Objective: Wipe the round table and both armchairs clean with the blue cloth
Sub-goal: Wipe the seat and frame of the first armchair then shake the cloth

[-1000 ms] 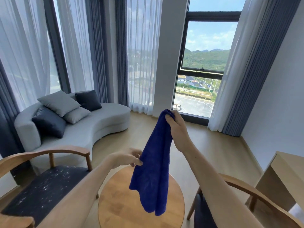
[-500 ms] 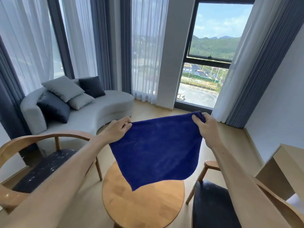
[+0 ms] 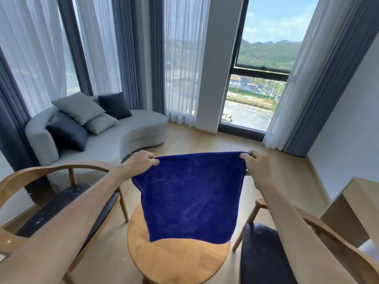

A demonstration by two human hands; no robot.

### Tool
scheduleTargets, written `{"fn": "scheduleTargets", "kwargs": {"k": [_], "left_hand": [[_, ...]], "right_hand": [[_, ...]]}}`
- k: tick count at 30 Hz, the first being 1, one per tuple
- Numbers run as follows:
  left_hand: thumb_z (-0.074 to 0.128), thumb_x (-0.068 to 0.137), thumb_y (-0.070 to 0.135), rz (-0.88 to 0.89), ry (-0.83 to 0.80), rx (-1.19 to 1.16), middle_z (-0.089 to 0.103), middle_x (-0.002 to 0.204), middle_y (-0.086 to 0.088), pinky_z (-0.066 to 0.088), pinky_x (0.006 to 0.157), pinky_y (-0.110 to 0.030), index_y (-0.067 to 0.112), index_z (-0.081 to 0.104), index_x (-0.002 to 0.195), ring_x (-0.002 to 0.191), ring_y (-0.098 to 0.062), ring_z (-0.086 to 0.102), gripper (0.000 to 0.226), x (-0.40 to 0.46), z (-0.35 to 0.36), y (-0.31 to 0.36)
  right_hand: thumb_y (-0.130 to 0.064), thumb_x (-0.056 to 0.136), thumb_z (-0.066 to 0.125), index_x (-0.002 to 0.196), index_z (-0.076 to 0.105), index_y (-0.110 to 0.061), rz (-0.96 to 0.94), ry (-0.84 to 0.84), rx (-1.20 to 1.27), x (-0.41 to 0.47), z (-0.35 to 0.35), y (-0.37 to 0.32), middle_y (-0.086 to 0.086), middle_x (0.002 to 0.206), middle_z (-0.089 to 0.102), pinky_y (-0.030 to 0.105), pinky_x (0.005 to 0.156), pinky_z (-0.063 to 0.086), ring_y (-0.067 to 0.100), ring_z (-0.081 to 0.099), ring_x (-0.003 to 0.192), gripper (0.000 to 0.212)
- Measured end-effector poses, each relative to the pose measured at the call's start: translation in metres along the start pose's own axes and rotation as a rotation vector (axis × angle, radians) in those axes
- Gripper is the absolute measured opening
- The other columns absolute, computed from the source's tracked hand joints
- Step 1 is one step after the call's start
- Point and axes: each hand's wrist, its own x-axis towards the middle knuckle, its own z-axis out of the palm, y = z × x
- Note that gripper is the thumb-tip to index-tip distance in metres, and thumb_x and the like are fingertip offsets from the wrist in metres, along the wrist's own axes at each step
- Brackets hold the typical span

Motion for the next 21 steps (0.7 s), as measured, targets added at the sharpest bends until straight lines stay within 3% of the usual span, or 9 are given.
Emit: {"fn": "scheduleTargets", "kwargs": {"k": [4, 7, 9, 11, 14, 18, 21], "left_hand": [[0.049, 0.095, 0.015, -0.194, 0.102, -0.356, 0.052, 0.066, -0.009, 0.039, 0.051, -0.027, 0.006, 0.053, 0.07, 0.056, -0.019, 0.047, 0.027, 0.003, 0.027, 0.022], [0.045, 0.098, 0.012, -0.284, 0.038, -0.607, 0.053, 0.07, -0.009, 0.043, 0.034, -0.023, 0.007, 0.05, 0.08, 0.054, -0.021, 0.051, 0.02, 0.001, 0.056, 0.047], [0.043, 0.1, 0.011, -0.289, -0.035, -0.722, 0.057, 0.076, -0.011, 0.051, 0.04, -0.027, 0.005, 0.051, 0.085, 0.061, -0.023, 0.057, 0.018, -0.001, 0.069, 0.062], [0.041, 0.1, 0.009, -0.289, -0.068, -0.772, 0.06, 0.079, -0.013, 0.054, 0.046, -0.03, 0.003, 0.053, 0.086, 0.066, -0.024, 0.06, 0.019, -0.002, 0.075, 0.07], [0.042, 0.094, 0.006, -0.298, -0.03, -0.66, 0.057, 0.072, -0.01, 0.047, 0.046, -0.026, 0.006, 0.054, 0.079, 0.06, -0.021, 0.054, 0.02, -0.001, 0.074, 0.072], [0.048, 0.091, 0.018, -0.284, -0.013, -0.193, 0.057, 0.072, -0.007, 0.037, 0.05, -0.028, 0.01, 0.056, 0.075, 0.061, -0.017, 0.052, 0.019, 0.007, 0.049, 0.053], [0.053, 0.089, 0.028, -0.322, -0.117, 0.035, 0.064, 0.082, -0.006, 0.043, 0.058, -0.029, 0.013, 0.063, 0.085, 0.072, -0.018, 0.06, 0.019, 0.011, 0.029, 0.028]], "right_hand": [[-0.006, 0.09, 0.051, 0.085, 0.066, -0.004, -0.008, -0.084, -0.041, -0.018, 0.027, 0.0, 0.012, 0.078, 0.066, 0.041, 0.057, 0.061, 0.028, 0.066, 0.074, 0.016], [-0.003, 0.084, 0.052, 0.079, 0.067, -0.004, -0.038, -0.257, -0.02, -0.039, 0.056, -0.008, 0.016, 0.074, 0.066, 0.032, 0.048, 0.058, 0.024, 0.066, 0.065, 0.016], [-0.004, 0.083, 0.054, 0.079, 0.068, -0.007, -0.095, -0.353, -0.035, -0.05, 0.072, -0.012, 0.016, 0.076, 0.068, 0.026, 0.044, 0.054, 0.018, 0.066, 0.062, 0.015], [-0.005, 0.082, 0.055, 0.08, 0.07, -0.007, -0.139, -0.38, -0.038, -0.056, 0.08, -0.013, 0.012, 0.076, 0.068, 0.028, 0.044, 0.055, 0.016, 0.066, 0.06, 0.015], [-0.01, 0.084, 0.056, 0.074, 0.067, -0.005, -0.159, -0.329, -0.108, -0.052, 0.08, -0.009, 0.008, 0.067, 0.064, 0.033, 0.053, 0.055, 0.021, 0.063, 0.061, 0.016], [-0.013, 0.092, 0.046, 0.076, 0.057, 0.003, 0.01, -0.189, -0.059, -0.028, 0.064, 0.008, 0.01, 0.066, 0.051, 0.03, 0.059, 0.037, 0.02, 0.046, 0.063, 0.026], [-0.015, 0.097, 0.039, 0.073, 0.053, -0.012, 0.096, -0.091, -0.013, -0.013, 0.044, 0.022, 0.003, 0.067, 0.051, 0.026, 0.055, 0.034, 0.014, 0.045, 0.064, 0.028]]}}
